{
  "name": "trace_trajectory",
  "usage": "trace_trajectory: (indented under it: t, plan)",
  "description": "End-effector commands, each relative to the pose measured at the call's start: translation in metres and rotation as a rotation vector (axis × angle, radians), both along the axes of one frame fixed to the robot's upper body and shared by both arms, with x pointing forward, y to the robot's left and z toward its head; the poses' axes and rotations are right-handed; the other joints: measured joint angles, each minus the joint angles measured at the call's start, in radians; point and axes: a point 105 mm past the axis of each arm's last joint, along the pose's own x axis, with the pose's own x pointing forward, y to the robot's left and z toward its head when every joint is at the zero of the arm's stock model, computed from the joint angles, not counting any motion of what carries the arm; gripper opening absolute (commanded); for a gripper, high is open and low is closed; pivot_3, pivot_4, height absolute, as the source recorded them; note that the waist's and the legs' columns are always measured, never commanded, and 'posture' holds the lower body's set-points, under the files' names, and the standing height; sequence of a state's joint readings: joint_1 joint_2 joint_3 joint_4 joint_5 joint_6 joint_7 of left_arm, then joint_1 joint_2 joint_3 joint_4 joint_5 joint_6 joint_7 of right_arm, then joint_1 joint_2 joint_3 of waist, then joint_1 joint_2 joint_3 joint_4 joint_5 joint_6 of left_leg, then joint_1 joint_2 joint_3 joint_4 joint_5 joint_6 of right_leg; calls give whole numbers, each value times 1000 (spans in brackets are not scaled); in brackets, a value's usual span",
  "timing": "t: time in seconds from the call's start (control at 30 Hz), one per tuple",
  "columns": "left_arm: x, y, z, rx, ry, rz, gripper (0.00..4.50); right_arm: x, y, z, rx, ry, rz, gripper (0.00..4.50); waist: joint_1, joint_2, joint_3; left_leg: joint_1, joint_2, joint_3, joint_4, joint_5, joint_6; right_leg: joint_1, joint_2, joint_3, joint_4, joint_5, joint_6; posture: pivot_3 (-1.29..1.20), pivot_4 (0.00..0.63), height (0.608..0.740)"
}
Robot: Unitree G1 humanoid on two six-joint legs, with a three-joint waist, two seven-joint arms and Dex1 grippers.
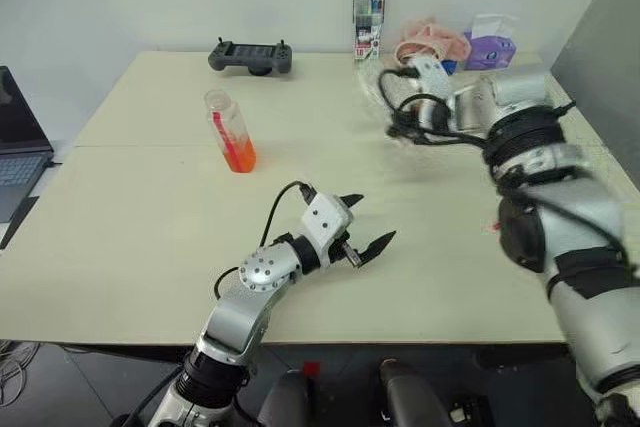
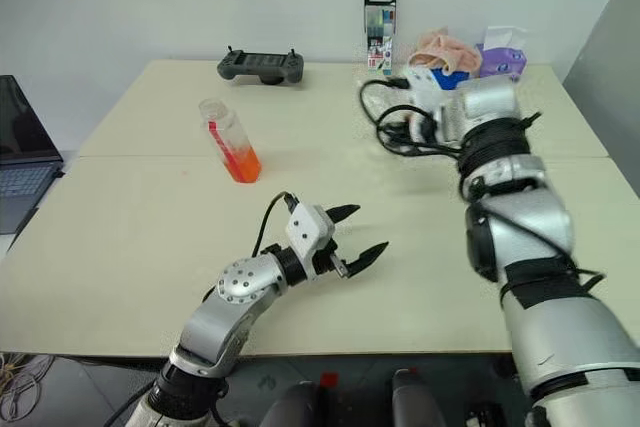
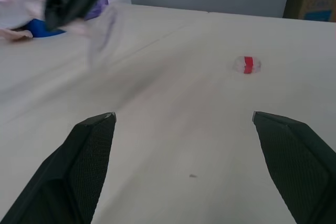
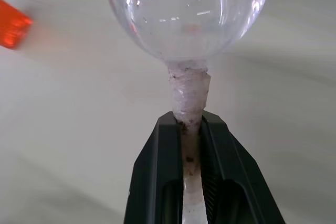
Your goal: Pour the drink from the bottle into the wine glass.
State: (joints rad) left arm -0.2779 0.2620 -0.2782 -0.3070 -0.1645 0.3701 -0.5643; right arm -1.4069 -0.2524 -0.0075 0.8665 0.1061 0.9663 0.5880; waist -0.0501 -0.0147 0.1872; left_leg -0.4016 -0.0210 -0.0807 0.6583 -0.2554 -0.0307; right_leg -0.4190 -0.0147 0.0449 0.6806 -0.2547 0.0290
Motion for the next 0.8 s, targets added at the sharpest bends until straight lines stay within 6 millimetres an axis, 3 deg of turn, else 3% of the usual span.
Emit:
trace_trajectory:
  t: [0.03,0.2,0.4,0.57,0.8]
  plan:
    - [3,12,16,-19,-28,18,4500,0,16,8,-50,-286,42,150,3,0,0,0,0,-1,0,0,0,0,0,-1,0,0,0,0,150,740]
    - [11,59,21,55,-25,165,4500,5,45,-27,46,-403,-24,150,2,0,0,0,-1,-2,2,0,0,-1,-3,1,2,0,0,0,150,740]
    - [8,119,33,-51,43,387,4500,4,69,-26,196,-403,-44,150,-4,0,0,0,-1,-3,1,0,-1,-1,-3,1,0,0,0,0,150,740]
    - [-3,130,39,-64,56,415,4500,2,82,-34,259,-393,-43,150,-3,0,0,1,-1,-4,1,0,-1,0,-3,0,0,0,0,0,150,740]
    - [-5,125,30,-52,94,411,4500,-1,81,-77,229,-366,-64,150,-1,0,0,1,-1,-3,1,0,-1,0,-3,0,0,0,0,0,150,740]
